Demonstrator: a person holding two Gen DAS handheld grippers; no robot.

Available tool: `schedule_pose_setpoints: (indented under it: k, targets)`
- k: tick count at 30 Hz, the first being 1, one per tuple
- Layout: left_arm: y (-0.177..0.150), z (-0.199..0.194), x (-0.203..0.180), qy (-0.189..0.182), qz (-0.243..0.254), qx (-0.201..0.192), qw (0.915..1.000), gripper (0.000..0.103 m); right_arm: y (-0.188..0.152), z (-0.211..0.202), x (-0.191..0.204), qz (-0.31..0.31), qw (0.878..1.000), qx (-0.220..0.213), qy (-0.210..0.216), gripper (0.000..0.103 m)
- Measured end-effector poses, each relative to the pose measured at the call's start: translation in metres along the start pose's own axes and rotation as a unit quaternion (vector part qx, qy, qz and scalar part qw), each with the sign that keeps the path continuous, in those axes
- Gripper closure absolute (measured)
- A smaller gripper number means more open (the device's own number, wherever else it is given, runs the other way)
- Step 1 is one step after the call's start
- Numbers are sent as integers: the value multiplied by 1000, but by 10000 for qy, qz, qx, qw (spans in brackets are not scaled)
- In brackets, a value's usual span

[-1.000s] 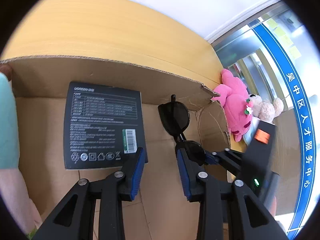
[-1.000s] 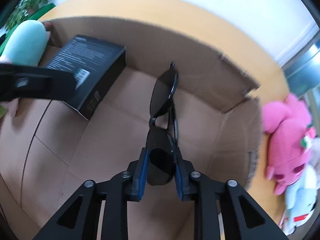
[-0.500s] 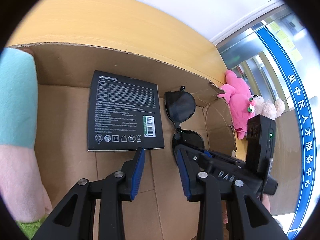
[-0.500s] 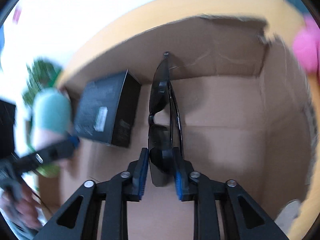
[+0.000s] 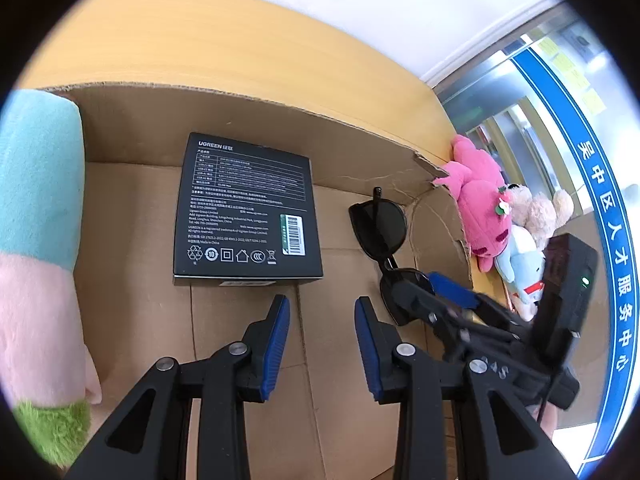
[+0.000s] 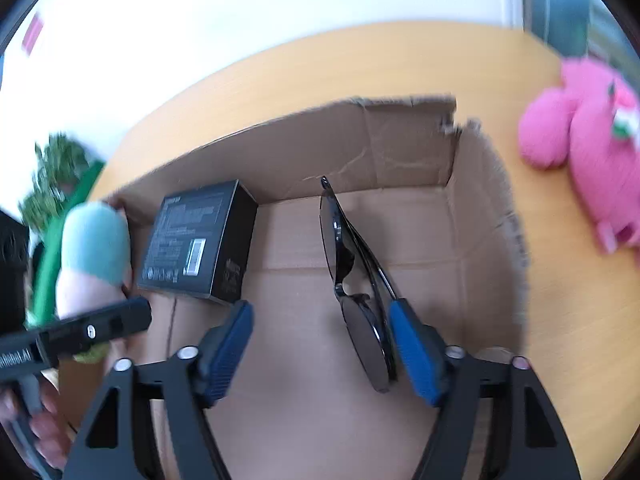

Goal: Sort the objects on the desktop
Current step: 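Lower the sunglasses onto the box floor and open both tools, then lift both open tools up out of the cardboard box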

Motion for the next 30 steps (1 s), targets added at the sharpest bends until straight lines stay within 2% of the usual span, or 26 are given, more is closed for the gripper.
schedule_pose_setpoints:
  k: [2,7,8,9,11,13,16,19,22,26,30]
  targets:
    - [-2,-9,-3,84,182,-175,9996,71,0,-22,-3,-397,9986,-186,-309,11]
    - [-14,-47,-11,631,750,-784,9921,69,-22,-69,-4,-890,9914,-642,-713,6]
    - [-19,-57,-14,751,862,-935,9890,65,-24,-80,-17,-938,9902,-730,-734,2]
    - [-24,-67,-17,857,978,-1083,9856,56,-22,-85,-14,-988,9889,-824,-741,1]
    - [-35,-88,-24,1085,1207,-1393,9769,44,-34,-104,-6,-1078,9867,-1014,-667,1]
    - [-48,-109,-32,1227,1447,-1710,9668,40,-45,-109,11,-1151,9848,-1156,-604,1]
    - [-73,-135,-43,1110,1596,-1952,9613,38,-64,-146,13,-1243,9805,-1449,-470,1]
    - [-104,-146,-55,935,1641,-2008,9613,37,-90,-177,14,-1314,9777,-1618,-246,1]
    - [-136,-142,-64,666,1701,-1850,9656,37,-126,-204,2,-1432,9760,-1629,-189,1]
    - [-175,-128,-71,475,1715,-1559,9716,37,-181,-218,-29,-1349,9814,-1347,-207,1]
    - [-208,-107,-74,293,1607,-1227,9789,37,-232,-217,-39,-1369,9846,-1077,-135,1]
Point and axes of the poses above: each gripper's, at about its wrist camera, not at the fingertips, and z roughly the way its jaws point, x to its left, y to its top, the point moved 4 cm from there along z, roughly the way its jaws point, and after that the axes turned 9 degrees about -x, right-handed, at the moved point
